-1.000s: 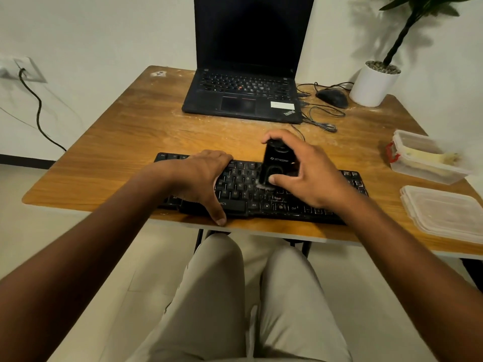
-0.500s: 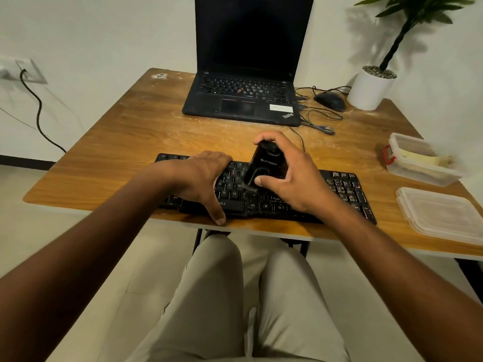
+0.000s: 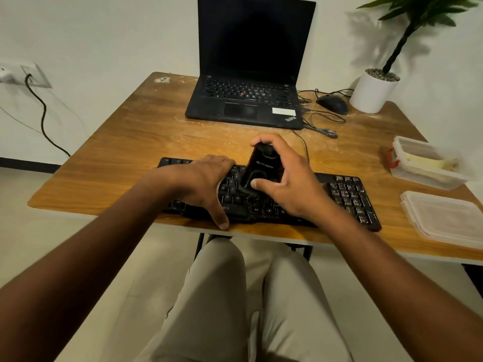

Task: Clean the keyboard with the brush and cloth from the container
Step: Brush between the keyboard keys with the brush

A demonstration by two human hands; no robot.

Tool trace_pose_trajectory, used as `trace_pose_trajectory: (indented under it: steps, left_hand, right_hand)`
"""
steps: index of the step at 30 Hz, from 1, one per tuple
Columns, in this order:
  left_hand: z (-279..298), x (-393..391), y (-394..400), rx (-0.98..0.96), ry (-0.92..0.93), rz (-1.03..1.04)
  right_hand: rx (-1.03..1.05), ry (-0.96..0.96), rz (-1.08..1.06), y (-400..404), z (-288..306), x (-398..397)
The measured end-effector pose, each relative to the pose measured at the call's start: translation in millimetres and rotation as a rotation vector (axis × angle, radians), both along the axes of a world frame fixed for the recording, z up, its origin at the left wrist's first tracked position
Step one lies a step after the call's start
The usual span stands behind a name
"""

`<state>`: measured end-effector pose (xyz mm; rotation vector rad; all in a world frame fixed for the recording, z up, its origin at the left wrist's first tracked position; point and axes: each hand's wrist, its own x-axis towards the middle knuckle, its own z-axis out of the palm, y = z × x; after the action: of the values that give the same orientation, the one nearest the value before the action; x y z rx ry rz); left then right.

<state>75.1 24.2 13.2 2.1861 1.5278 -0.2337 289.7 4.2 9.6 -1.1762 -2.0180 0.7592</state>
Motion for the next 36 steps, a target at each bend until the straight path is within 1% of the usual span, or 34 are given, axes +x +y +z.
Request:
trace_pose_trajectory:
  steps: [2,3,5,7,9,10,11,14,15,16,17,19,23,25,26,27,30,32,34,36]
  left_hand:
    - [-0.2,-0.7,0.2,-0.004,0.004,-0.004]
    - [-0.3,-1.2,0.1,-0.007,0.004,-0.005]
    - [0.2,-1.4,0.4,-0.006,0.001,-0.006]
    - [0.7,-0.6,0.2,-0.002,-0.007,-0.005]
    - [0.6,-1.0,0.1,0.002,-0.009,-0.005]
    - [1.0,-1.2,0.0,0.001,-0.007,-0.008]
    - [1.1,-1.2,-0.1,0.001,-0.003,-0.011]
    - [1.4,-1.3,-0.7,-0.008,0.003,-0.005]
    - [1.0,-1.1,-0.8,-0.011,0.007,-0.004]
    - [0.7,-1.0,-0.7,-0.011,0.012,-0.004]
    - [0.1,-0.7,-0.4,-0.012,0.017,-0.006]
    - [-0.5,-0.9,0.7,-0.006,0.016,-0.010]
    - [0.1,-1.1,1.2,-0.010,-0.006,-0.006]
    - [1.2,-0.6,0.7,-0.007,-0.008,-0.009]
    - [1.2,-0.7,0.3,-0.006,-0.009,-0.011]
    - [1.1,-0.9,0.1,-0.005,-0.010,-0.010]
    - [0.6,-1.4,-0.6,-0.005,-0.015,-0.008]
    - [0.5,-1.5,-0.2,-0.001,-0.030,-0.010]
    - [0.9,-1.4,-0.1,0.000,-0.049,-0.015]
    - [1.3,-1.2,-0.4,0.007,-0.050,-0.021]
  right_hand:
    - [-0.035,-0.033,-0.022,-2.1,-1.1,11.9]
    - [-0.049,-0.097,-0.014,-2.6,3.1,20.2]
    - [-0.060,-0.286,0.028,-1.1,17.2,34.3]
    - [-0.036,-0.458,0.063,2.8,29.4,40.7]
    - [0.016,-0.516,0.054,6.6,35.7,38.9]
    - [0.038,-0.476,0.040,6.7,37.2,35.4]
    - [0.045,-0.379,0.026,5.8,36.8,30.8]
    - [0.007,0.002,-0.001,-0.1,21.4,11.3]
    - [-0.015,0.084,0.000,-1.3,12.9,7.3]
    - [-0.031,0.123,0.002,-1.3,4.8,6.2]
    - [-0.041,0.123,-0.002,-1.4,-1.9,8.6]
    - [-0.045,0.028,-0.015,-2.3,-2.7,21.2]
    - [-0.026,-0.333,0.023,-3.6,21.1,52.6]
    - [0.010,-0.460,0.015,-0.6,32.1,58.9]
    - [0.035,-0.467,0.003,0.6,35.7,58.3]
    - [0.050,-0.427,-0.008,0.4,37.8,54.6]
    - [-0.004,-0.147,0.009,-6.4,31.6,26.4]
    - [-0.026,-0.017,0.066,-12.3,19.5,2.7]
    - [-0.009,-0.011,0.132,-15.2,7.7,-9.3]
    - [-0.023,-0.100,0.155,-15.4,7.5,-5.1]
